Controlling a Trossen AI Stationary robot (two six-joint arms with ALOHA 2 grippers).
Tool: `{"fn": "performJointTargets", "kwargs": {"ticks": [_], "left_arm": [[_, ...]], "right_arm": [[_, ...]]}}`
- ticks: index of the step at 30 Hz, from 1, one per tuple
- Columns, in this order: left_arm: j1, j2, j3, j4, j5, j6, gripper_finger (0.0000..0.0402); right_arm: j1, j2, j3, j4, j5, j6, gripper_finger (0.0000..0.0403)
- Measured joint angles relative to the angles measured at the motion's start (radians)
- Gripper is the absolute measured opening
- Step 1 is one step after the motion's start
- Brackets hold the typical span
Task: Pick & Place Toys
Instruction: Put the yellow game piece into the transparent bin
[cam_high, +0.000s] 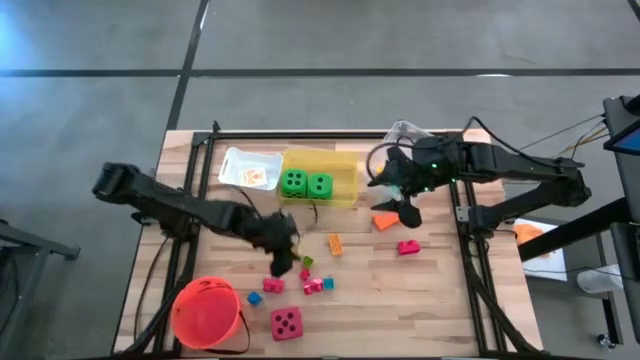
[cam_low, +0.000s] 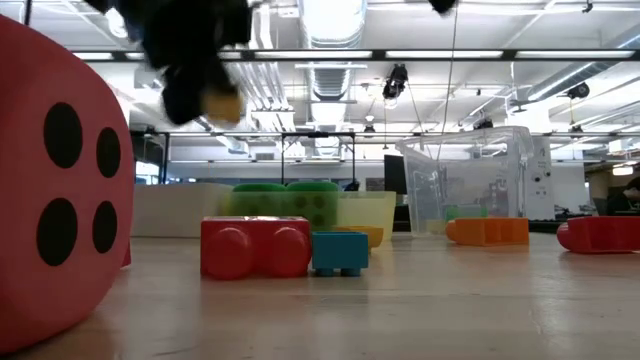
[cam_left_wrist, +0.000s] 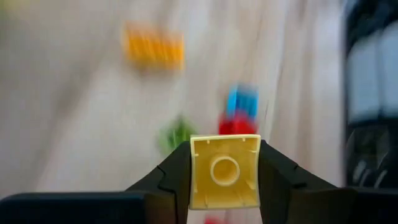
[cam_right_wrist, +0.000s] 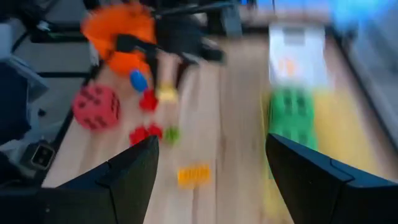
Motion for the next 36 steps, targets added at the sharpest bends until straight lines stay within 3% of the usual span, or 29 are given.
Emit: {"fn": "performJointTargets", "kwargs": {"ticks": [5,9,12,17,21,32,36], "left_arm": [[0.130,-0.149,0.000,0.264,-0.097,-0.092,0.0119],[0.266,-0.172,0.002,0.627,-0.038,-0.248,0.0119],[0.321,-0.154,0.021,0.850,0.008,-0.312,0.0119],[0.326,-0.094,0.123,0.841,0.038,-0.290,0.0119],[0.327,-0.051,0.186,0.839,0.074,-0.287,0.0119],[0.327,-0.012,0.198,0.847,0.089,-0.346,0.0119],[0.327,-0.013,0.198,0.847,0.087,-0.370,0.0119]], "right_arm": [[0.107,0.024,0.070,0.092,0.206,-0.199,0.0291],[0.162,0.061,0.122,0.153,0.407,-0.324,0.0291],[0.166,0.097,0.156,0.197,0.462,-0.368,0.0291],[0.157,0.167,0.212,0.284,0.470,-0.383,0.0291],[0.152,0.223,0.257,0.287,0.538,-0.382,0.0291],[0.151,0.271,0.286,0.317,0.603,-0.396,0.0288],[0.153,0.272,0.287,0.331,0.603,-0.401,0.0263]]}}
